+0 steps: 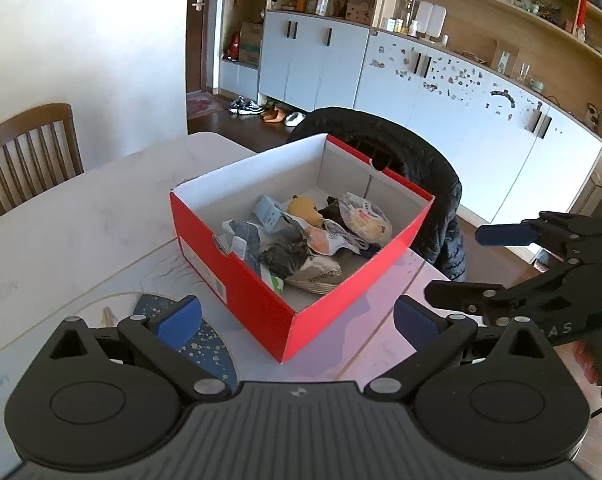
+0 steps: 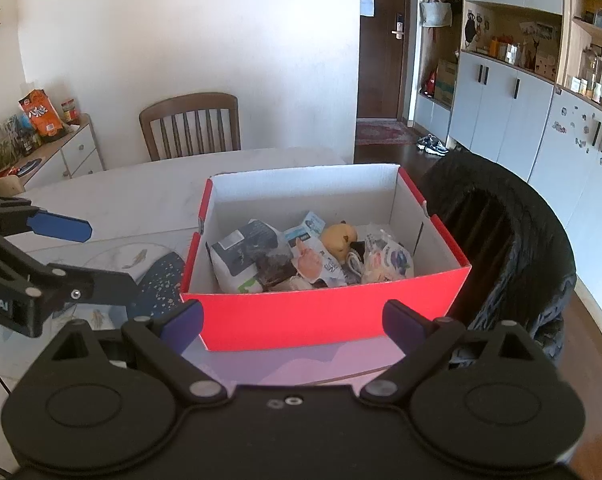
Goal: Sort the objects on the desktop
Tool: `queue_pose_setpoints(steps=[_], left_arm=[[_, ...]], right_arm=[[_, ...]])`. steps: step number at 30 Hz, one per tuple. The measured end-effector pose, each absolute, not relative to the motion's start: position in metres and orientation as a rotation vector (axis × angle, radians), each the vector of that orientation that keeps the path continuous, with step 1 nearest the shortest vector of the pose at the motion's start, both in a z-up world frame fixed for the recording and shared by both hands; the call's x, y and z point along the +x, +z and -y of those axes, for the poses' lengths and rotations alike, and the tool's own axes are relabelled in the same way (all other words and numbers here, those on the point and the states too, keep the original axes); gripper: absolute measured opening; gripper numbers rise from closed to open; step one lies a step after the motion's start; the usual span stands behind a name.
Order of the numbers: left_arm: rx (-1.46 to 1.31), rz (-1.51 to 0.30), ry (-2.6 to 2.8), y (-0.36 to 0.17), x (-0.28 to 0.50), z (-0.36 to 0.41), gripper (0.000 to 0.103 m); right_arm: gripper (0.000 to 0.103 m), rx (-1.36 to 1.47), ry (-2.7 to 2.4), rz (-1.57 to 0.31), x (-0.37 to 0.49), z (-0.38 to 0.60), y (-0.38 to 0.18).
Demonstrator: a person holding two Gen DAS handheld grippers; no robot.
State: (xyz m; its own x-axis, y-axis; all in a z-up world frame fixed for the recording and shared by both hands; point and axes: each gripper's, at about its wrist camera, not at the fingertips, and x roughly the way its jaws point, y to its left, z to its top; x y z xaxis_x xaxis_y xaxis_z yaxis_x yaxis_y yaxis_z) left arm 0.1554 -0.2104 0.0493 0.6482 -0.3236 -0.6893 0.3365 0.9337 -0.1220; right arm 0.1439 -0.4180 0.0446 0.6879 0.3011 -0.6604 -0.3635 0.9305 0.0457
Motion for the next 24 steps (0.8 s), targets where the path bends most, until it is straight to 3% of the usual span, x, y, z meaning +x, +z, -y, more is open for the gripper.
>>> queue_pose_setpoints(steps=[24], left_arm=[[0.078,-0.797,-0.324,0.0413,0.1483,0.2153,0.103]], right_arm=[[0.096,-0.094,0.367,-0.754,0.1395,0.4165,0.0364]])
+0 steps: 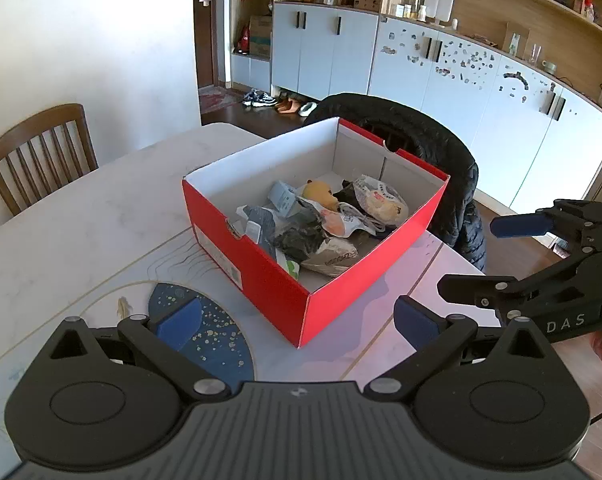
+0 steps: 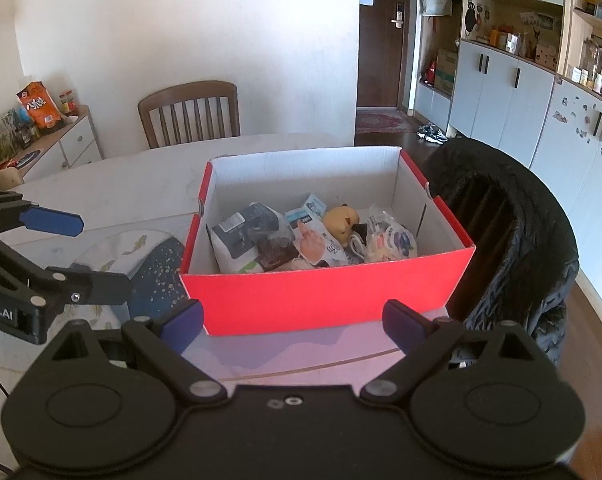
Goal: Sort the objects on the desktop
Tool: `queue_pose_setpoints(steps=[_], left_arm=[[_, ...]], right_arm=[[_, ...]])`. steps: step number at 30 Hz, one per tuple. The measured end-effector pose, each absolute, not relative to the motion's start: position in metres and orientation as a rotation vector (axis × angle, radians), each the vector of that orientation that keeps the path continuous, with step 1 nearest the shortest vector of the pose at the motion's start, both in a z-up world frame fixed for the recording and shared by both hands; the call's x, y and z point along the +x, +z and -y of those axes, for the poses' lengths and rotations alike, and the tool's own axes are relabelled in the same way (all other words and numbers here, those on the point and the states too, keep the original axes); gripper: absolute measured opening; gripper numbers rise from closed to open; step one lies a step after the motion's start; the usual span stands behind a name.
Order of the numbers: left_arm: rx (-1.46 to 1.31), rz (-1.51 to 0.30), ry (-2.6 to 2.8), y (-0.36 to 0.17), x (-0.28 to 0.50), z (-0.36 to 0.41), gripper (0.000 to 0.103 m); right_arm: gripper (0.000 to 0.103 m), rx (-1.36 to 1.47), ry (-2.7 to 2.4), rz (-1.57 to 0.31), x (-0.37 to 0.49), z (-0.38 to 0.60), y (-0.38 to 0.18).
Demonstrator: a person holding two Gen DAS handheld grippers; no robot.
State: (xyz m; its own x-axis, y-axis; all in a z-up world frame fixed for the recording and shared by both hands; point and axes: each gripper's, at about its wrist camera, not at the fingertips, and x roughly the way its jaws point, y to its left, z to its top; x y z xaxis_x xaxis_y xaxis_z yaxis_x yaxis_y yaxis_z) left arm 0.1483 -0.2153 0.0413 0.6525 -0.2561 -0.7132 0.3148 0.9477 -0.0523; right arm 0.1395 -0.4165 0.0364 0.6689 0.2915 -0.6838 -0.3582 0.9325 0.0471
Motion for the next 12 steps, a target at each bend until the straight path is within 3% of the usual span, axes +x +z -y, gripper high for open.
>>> queue_pose_setpoints(steps=[12], left_arm=[[0.085,-0.794,-0.310,0.0418,0.1476,0.2128,0.103]], right_arm=[[0.096,-0.089,0.357,-0.765,0.1388,0.4171,0.0333]])
